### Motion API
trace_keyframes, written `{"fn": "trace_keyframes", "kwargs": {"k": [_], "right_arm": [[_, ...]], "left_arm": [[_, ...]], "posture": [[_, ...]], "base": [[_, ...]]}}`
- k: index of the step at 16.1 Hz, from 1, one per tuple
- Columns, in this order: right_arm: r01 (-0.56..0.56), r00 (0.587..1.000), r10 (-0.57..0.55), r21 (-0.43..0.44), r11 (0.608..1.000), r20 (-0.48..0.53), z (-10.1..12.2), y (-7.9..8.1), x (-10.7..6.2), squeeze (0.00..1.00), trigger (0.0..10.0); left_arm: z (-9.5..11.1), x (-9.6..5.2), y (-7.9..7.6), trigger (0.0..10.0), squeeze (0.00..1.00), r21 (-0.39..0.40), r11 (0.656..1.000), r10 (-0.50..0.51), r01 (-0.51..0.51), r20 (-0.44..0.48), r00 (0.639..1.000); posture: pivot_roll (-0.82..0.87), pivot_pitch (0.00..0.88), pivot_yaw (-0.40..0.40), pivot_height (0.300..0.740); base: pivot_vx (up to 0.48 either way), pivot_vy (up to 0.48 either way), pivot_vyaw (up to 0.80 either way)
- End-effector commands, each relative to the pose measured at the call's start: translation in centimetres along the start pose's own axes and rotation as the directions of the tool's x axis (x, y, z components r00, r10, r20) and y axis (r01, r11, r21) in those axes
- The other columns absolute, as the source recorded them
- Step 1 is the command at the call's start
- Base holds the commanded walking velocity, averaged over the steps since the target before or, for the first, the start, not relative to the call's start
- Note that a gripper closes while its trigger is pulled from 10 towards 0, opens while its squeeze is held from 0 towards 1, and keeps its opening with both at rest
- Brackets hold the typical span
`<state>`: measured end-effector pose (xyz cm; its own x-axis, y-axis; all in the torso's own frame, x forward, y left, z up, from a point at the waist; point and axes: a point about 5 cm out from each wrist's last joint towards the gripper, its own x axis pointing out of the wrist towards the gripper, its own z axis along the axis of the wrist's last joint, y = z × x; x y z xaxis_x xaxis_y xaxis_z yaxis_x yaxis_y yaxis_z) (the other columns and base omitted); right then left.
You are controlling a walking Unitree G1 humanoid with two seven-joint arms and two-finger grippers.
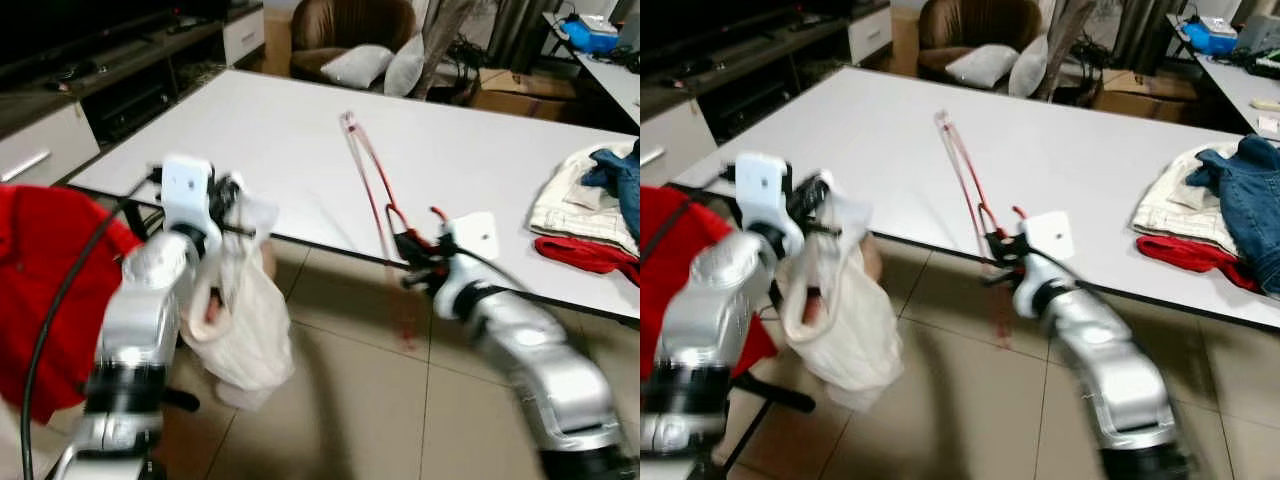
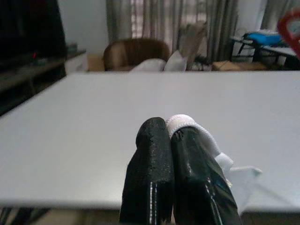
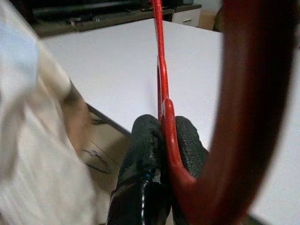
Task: Hang hanger
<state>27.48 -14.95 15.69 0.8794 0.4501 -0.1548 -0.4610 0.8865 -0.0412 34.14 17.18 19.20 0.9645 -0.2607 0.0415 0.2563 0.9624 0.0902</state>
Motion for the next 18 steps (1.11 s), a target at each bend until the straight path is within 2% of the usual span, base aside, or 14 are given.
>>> {"fn": "trace_keyframes", "kwargs": {"k": [1, 3, 4, 6, 8, 11, 14, 15, 17, 18], "right_arm": [[-0.074, 0.997, 0.076, -0.064, 0.995, 0.025, 1.3, -0.6, -0.8, 0.00, 10.0], [-0.202, 0.979, 0.200, -0.161, 0.966, -0.031, 1.9, -1.4, -2.2, 0.00, 10.0], [-0.339, 0.940, 0.320, -0.240, 0.910, -0.117, 2.7, -2.5, -4.0, 0.00, 10.0], [-0.421, 0.906, 0.385, -0.277, 0.864, -0.175, 3.8, -3.3, -5.2, 0.00, 10.0], [-0.454, 0.890, 0.414, -0.291, 0.842, -0.191, 4.4, -3.5, -5.5, 0.00, 10.0], [-0.526, 0.847, 0.460, -0.290, 0.799, -0.268, 3.7, -3.4, -6.0, 0.00, 10.0], [-0.543, 0.835, 0.471, -0.282, 0.791, -0.286, 3.3, -3.1, -5.9, 0.00, 10.0], [-0.566, 0.818, 0.489, -0.275, 0.777, -0.302, 2.7, -2.2, -5.2, 0.00, 10.0], [-0.562, 0.818, 0.471, -0.286, 0.776, -0.331, 1.8, -1.5, -3.8, 0.00, 10.0], [-0.543, 0.827, 0.441, -0.292, 0.787, -0.348, 1.3, -1.2, -2.8, 0.00, 10.0]], "left_arm": [[1.7, 1.0, -0.5, 10.0, 0.00, 0.013, 0.999, -0.051, 0.050, 0.059, 0.997], [3.0, 1.9, 0.0, 10.0, 0.00, 0.036, 0.997, -0.072, 0.069, 0.082, 0.994], [4.7, 3.2, 0.5, 10.0, 0.00, 0.068, 0.994, -0.094, 0.086, 0.113, 0.989], [6.5, 4.4, 0.5, 10.0, 0.00, 0.111, 0.988, -0.126, 0.111, 0.141, 0.982], [7.4, 5.0, 0.4, 10.0, 0.00, 0.124, 0.984, -0.145, 0.126, 0.158, 0.977], [9.3, 6.2, 0.7, 10.0, 0.00, 0.162, 0.977, -0.165, 0.135, 0.190, 0.968], [10.5, 6.7, 0.7, 10.0, 0.00, 0.153, 0.978, -0.174, 0.142, 0.222, 0.959], [12.5, 7.1, 0.1, 10.0, 0.00, 0.140, 0.974, -0.211, 0.178, 0.275, 0.938], [14.3, 7.4, -0.5, 10.0, 0.00, 0.126, 0.968, -0.246, 0.216, 0.322, 0.914], [15.0, 7.4, -1.0, 10.0, 0.00, 0.116, 0.962, -0.273, 0.248, 0.344, 0.898]], "posture": [[0.04, 0.000, -0.006, 0.740], [0.04, 0.000, -0.007, 0.740], [0.04, 0.000, -0.018, 0.740], [0.04, 0.000, -0.019, 0.740], [0.04, 0.000, -0.018, 0.740], [0.04, 0.000, -0.015, 0.740], [0.05, 0.000, -0.016, 0.740], [0.05, 0.000, -0.020, 0.740], [0.06, 0.000, -0.027, 0.740], [0.06, 0.000, -0.026, 0.740]], "base": [[0.341, 0.000, 0.00], [0.339, 0.000, 0.00], [0.349, 0.000, 0.00], [0.343, 0.000, 0.00], [0.345, 0.000, 0.00], [0.345, 0.000, 0.00], [0.344, 0.000, 0.00], [0.360, 0.000, 0.00], [0.368, 0.000, 0.00], [0.371, 0.000, 0.00]]}}
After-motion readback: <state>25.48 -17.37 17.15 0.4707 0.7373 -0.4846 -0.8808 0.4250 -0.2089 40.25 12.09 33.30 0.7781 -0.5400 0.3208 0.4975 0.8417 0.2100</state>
